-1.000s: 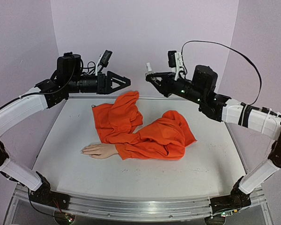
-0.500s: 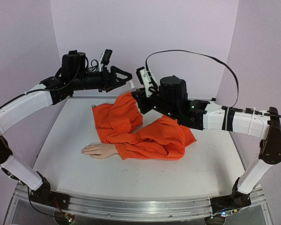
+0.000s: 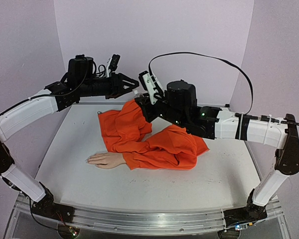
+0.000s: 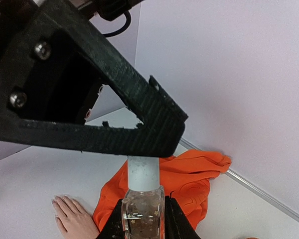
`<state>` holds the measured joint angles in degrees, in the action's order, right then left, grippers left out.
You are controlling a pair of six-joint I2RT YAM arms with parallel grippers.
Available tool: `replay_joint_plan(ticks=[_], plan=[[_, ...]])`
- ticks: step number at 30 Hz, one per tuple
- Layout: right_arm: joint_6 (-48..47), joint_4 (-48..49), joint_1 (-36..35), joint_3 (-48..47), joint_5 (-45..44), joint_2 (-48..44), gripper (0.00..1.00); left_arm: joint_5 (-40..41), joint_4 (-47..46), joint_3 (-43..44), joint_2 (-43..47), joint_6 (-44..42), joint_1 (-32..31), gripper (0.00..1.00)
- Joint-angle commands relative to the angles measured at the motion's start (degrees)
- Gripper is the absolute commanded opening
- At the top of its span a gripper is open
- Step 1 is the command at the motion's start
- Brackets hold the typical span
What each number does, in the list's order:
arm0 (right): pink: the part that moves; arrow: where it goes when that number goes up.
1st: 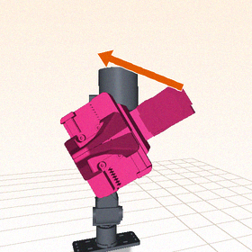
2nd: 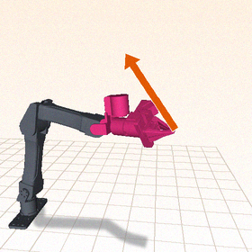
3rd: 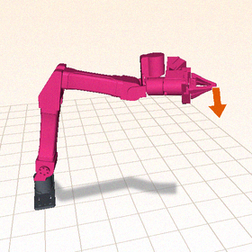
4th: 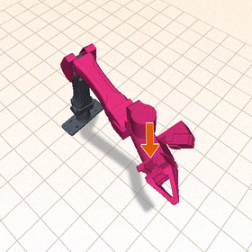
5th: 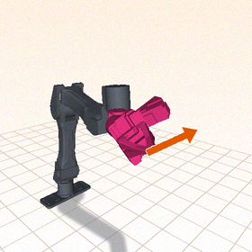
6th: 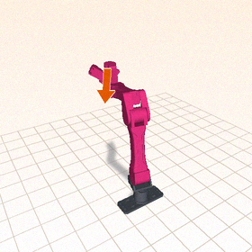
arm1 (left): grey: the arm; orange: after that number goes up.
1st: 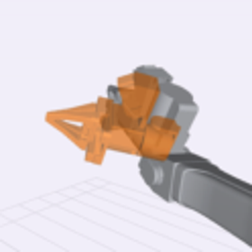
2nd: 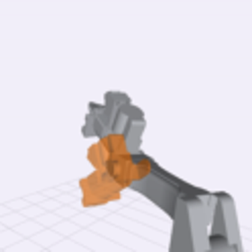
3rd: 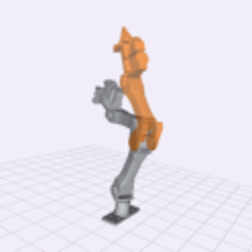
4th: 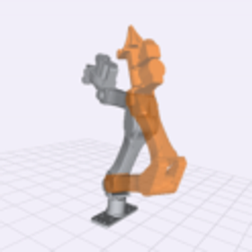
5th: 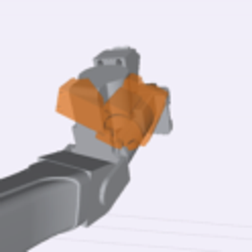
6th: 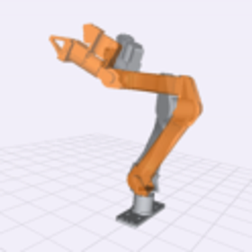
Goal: Paint the nails
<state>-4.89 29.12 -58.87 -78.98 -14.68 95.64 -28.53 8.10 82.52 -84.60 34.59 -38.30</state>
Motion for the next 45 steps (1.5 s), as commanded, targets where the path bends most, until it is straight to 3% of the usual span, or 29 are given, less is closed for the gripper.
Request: replay_joint_plan(ticks=[1,8,12,15,17,20,23,27,28,30,32,35,40,45], plan=[[-0.61,3.64,-0.23,-3.88,-1.71,0.11,0.00,-2.40,-0.01,3.35,-1.00,-0.19,-0.09,0.33],[-0.51,4.48,-0.28,-5.42,0.28,0.40,0.00,-6.52,-0.01,2.78,-1.25,-2.95,-0.67,0.14],[-0.23,5.77,0.13,-4.94,8.65,-1.27,0.00,-11.83,-0.08,3.20,-1.51,-6.75,-1.13,0.07],[2.85,7.32,3.42,-3.61,24.68,-4.01,0.00,-18.24,-0.21,3.82,-1.64,-10.59,-1.33,0.05],[11.73,11.83,9.06,-2.11,46.10,-6.06,0.00,-24.29,-0.47,4.04,-1.39,-13.63,-1.49,0.04],[27.56,29.53,14.40,0.48,76.98,-7.04,0.00,-33.11,-0.88,4.82,-1.27,-17.47,-1.59,0.02],[36.14,36.78,14.53,-0.06,83.00,-7.04,0.00,-38.00,-0.91,6.59,-2.08,-18.44,-1.68,0.01],[36.08,37.21,14.96,3.41,79.49,-9.49,0.00,-37.05,-0.98,8.38,-2.91,-17.79,-1.58,0.07],[35.33,36.86,15.53,4.62,78.00,-10.18,0.00,-35.42,-1.00,8.21,-2.56,-17.42,-1.41,0.17],[31.42,30.92,16.39,6.41,74.16,-11.62,0.00,-31.87,-0.98,7.27,-1.50,-16.31,-0.85,0.46],[22.55,19.44,16.49,6.88,66.87,-13.30,0.00,-28.89,-0.98,5.93,-0.11,-14.88,0.08,0.70],[13.91,11.32,16.37,8.44,54.53,-15.18,0.00,-24.68,-0.98,3.16,2.44,-13.12,1.02,0.88],[9.77,8.68,15.23,10.14,33.92,-16.04,0.00,-14.90,-1.00,0.38,4.82,-6.31,1.39,0.93],[5.52,7.20,9.48,7.73,12.79,-12.42,0.00,-9.93,-1.00,0.95,3.73,2.39,1.61,0.81]])
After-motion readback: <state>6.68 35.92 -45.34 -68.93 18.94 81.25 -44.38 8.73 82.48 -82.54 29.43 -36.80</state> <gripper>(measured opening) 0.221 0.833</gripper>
